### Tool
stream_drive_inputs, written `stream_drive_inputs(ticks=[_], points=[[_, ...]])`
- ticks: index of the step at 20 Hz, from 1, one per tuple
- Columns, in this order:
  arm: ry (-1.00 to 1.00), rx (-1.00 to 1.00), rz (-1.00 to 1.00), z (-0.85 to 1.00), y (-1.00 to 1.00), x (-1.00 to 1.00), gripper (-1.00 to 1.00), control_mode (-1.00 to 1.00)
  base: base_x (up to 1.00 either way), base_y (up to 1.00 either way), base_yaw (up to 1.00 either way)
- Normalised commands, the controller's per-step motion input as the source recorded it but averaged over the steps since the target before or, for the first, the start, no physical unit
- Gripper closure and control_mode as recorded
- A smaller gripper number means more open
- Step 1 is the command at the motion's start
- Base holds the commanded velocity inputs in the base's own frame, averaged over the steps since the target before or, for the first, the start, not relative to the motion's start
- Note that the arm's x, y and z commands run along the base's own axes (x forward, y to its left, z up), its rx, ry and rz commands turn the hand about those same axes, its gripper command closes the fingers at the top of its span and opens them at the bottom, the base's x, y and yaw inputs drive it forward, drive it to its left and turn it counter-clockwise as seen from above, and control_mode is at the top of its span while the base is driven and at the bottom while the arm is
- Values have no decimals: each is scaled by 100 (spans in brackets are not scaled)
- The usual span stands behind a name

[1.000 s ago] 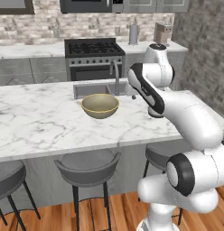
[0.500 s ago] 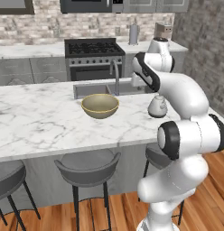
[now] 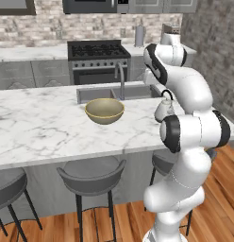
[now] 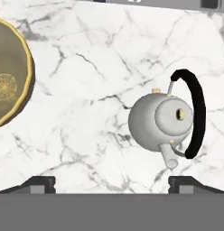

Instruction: Pick the kettle and bowl and place them in the sink. Then turn on the water.

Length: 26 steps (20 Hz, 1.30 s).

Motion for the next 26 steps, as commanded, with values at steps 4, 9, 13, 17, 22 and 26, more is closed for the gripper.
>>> stream_drive_inputs(ticks=[4,9,13,17,22,26], points=[[30,0,-4,27,-29,6,-100,-100,0,0,0],[20,0,-9,7,-24,0,-100,-100,0,0,0],[2,0,-13,-18,-13,0,-100,-100,0,0,0],[-4,0,-14,-29,-5,0,-100,-100,0,0,0],[-7,0,-14,-32,-11,3,-100,-100,0,0,0],[-1,0,-13,-30,-19,9,-100,-100,0,0,0]])
